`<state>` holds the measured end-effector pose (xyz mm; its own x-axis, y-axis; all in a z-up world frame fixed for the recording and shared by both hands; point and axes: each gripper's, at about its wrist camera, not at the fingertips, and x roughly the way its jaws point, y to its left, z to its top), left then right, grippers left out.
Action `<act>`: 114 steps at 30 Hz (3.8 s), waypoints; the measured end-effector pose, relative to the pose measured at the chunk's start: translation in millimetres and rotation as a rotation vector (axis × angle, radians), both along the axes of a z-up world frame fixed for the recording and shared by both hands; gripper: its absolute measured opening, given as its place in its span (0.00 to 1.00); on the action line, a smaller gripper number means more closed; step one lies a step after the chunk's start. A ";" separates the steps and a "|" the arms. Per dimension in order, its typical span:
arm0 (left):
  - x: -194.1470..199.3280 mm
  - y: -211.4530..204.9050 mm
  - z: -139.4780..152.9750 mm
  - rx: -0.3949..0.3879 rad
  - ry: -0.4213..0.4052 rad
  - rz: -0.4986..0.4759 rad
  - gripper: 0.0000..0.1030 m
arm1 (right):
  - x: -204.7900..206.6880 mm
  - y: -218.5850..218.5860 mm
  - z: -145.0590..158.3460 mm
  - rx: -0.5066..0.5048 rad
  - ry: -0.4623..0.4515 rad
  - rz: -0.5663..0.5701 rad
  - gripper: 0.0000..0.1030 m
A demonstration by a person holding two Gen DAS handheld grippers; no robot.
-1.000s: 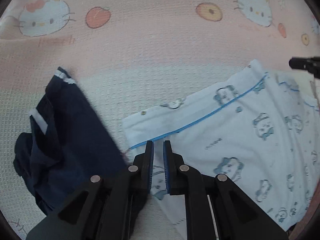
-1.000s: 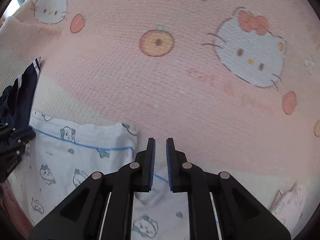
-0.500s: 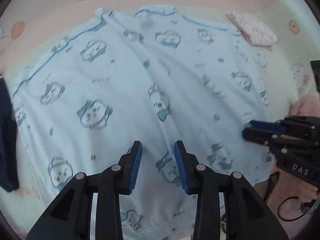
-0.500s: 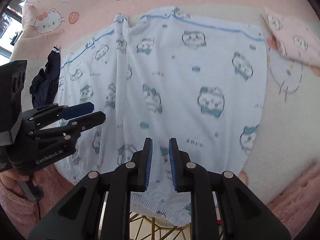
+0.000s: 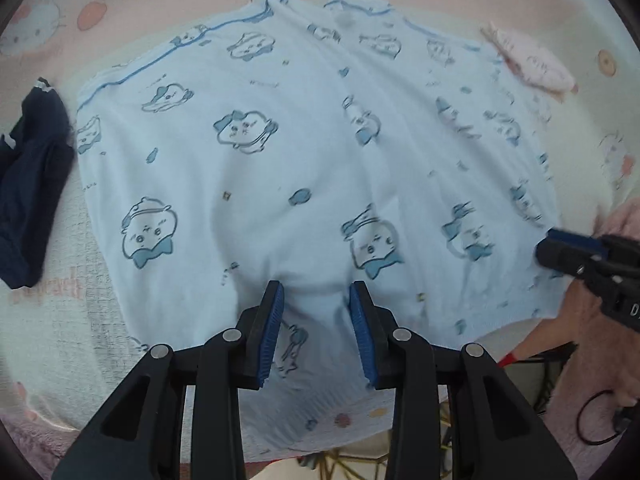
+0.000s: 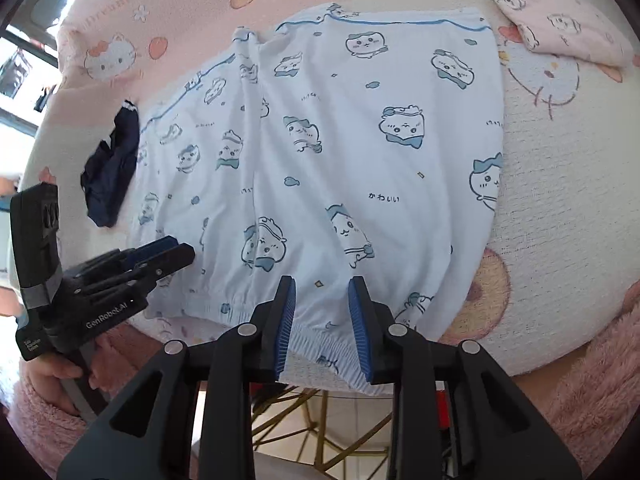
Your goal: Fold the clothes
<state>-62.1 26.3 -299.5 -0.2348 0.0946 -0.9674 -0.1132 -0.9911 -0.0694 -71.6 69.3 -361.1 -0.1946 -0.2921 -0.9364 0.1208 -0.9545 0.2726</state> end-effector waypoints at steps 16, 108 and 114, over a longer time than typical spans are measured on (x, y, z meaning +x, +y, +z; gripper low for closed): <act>35.1 17.6 34.2 0.131 0.096 -0.017 0.36 | 25.5 -30.0 4.4 0.079 0.039 0.139 0.28; 4.0 -45.7 32.2 0.228 0.011 0.297 0.37 | -73.0 91.7 15.0 -0.066 0.024 -0.256 0.21; -41.9 -9.7 26.2 0.134 0.049 0.115 0.37 | -85.4 68.0 -5.7 -0.034 0.029 -0.132 0.21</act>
<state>-104.0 16.6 -273.3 -0.2977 0.1919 -0.9352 -0.0061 -0.9799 -0.1992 -157.0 137.3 -366.7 -0.2602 -0.2932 -0.9200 0.0027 -0.9530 0.3029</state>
